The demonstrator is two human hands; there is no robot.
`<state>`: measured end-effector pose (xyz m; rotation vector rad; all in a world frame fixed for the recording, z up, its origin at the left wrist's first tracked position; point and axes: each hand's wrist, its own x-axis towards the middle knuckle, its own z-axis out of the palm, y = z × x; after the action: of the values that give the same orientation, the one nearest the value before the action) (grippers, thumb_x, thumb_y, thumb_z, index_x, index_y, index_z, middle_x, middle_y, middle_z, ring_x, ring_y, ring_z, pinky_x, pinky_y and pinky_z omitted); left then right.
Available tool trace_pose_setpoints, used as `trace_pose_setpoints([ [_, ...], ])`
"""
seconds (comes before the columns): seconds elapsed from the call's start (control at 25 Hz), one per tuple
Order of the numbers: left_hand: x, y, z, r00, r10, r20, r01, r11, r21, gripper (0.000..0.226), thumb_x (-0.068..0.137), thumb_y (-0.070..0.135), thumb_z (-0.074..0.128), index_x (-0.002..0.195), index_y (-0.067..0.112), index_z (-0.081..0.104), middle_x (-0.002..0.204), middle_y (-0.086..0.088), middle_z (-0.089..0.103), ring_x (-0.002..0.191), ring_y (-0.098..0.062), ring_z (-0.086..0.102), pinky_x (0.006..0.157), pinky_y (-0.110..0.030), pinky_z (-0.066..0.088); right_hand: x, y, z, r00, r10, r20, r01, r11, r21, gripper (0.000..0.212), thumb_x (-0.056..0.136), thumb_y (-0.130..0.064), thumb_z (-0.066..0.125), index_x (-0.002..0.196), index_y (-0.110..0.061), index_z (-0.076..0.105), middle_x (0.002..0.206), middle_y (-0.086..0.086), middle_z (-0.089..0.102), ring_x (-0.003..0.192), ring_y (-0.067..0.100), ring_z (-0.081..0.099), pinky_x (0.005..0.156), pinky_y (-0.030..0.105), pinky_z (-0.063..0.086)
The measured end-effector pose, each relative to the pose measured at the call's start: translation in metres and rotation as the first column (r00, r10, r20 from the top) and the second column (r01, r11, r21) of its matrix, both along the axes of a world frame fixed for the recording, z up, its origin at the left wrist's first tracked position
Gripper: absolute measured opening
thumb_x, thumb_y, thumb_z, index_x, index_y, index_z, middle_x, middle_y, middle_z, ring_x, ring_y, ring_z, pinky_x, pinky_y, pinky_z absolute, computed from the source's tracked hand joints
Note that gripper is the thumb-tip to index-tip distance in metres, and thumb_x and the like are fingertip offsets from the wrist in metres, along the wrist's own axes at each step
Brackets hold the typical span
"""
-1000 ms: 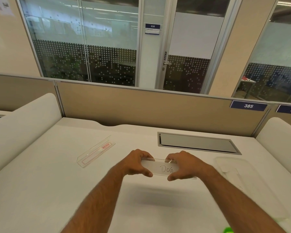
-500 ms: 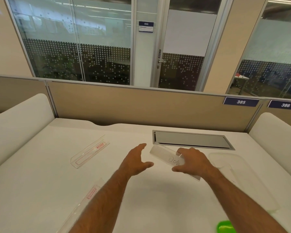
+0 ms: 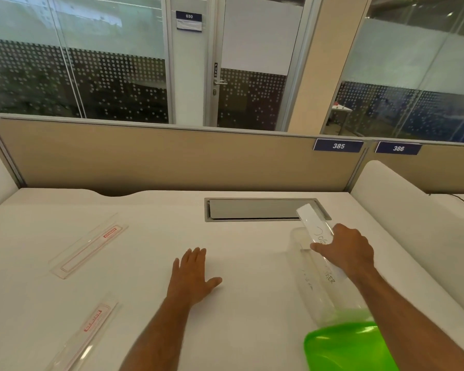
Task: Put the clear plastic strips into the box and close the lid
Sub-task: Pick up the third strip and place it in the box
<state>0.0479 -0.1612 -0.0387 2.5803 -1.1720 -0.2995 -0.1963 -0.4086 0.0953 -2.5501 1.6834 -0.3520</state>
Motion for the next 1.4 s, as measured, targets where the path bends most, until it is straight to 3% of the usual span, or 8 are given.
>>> trace_pose_setpoints([
  [0.16,-0.006,-0.007,-0.022,1.000,0.007,-0.007,-0.007,0.999,0.047,0.104,0.080,0.080,0.040,0.157,0.019,0.006,0.167,-0.001,0.003,0.154,-0.021,-0.005,0.124,-0.049,0.000,-0.026,-0.016,-0.020,0.996,-0.088,-0.033,0.089,0.995,0.040,0.061,0.062,-0.060,0.076,0.098,-0.014,0.059,0.091,0.006,0.066,0.075,0.027,0.060,0.059,0.028,0.044],
  [0.36,-0.009,-0.001,-0.044,0.996,0.041,0.085,-0.043,0.999,0.025,0.112,0.071,0.092,0.011,0.157,0.020,0.009,0.167,0.000,0.002,0.154,-0.020,-0.005,0.124,-0.049,-0.005,-0.033,-0.020,-0.045,0.991,-0.116,-0.062,0.122,0.988,0.098,0.057,0.060,-0.056,0.078,0.090,-0.014,0.054,0.076,0.000,0.054,0.068,0.025,0.055,0.057,0.029,0.044],
  [0.52,-0.010,-0.001,-0.050,0.987,0.044,0.154,-0.048,0.999,0.018,0.110,0.071,0.092,0.001,0.157,0.024,0.008,0.167,0.002,0.001,0.154,-0.018,-0.005,0.123,-0.049,-0.008,-0.033,-0.020,-0.064,0.987,-0.101,-0.126,0.120,0.981,0.152,0.053,0.059,-0.056,0.077,0.083,-0.018,0.049,0.072,-0.003,0.049,0.069,0.023,0.053,0.056,0.027,0.043],
  [0.88,-0.010,-0.001,-0.053,0.984,0.054,0.173,-0.055,0.998,0.002,0.109,0.072,0.093,0.002,0.157,0.026,0.010,0.167,0.003,0.003,0.154,-0.017,-0.005,0.123,-0.048,-0.009,-0.033,-0.027,-0.077,0.975,-0.107,-0.197,0.152,0.961,0.233,0.048,0.060,-0.049,0.078,0.083,-0.018,0.050,0.070,-0.003,0.047,0.072,0.023,0.056,0.056,0.027,0.043],
  [1.16,-0.010,0.000,-0.048,0.988,0.047,0.149,-0.049,0.999,0.010,0.107,0.073,0.092,0.005,0.157,0.025,0.006,0.167,0.003,-0.001,0.153,-0.017,-0.009,0.123,-0.048,-0.011,-0.032,-0.029,-0.076,0.966,-0.102,-0.239,0.161,0.957,0.241,0.053,0.060,-0.058,0.076,0.085,-0.020,0.049,0.070,-0.005,0.044,0.073,0.021,0.053,0.059,0.028,0.043],
  [1.4,-0.011,0.004,-0.042,0.994,0.016,0.104,-0.019,0.999,0.033,0.108,0.073,0.090,0.007,0.157,0.022,0.007,0.167,0.002,0.000,0.153,-0.017,-0.009,0.122,-0.047,-0.011,-0.016,-0.023,-0.065,0.992,-0.095,-0.088,0.100,0.993,0.057,0.053,0.079,-0.056,0.062,0.110,-0.014,0.060,0.101,0.007,0.069,0.092,0.031,0.065,0.070,0.034,0.050],
])
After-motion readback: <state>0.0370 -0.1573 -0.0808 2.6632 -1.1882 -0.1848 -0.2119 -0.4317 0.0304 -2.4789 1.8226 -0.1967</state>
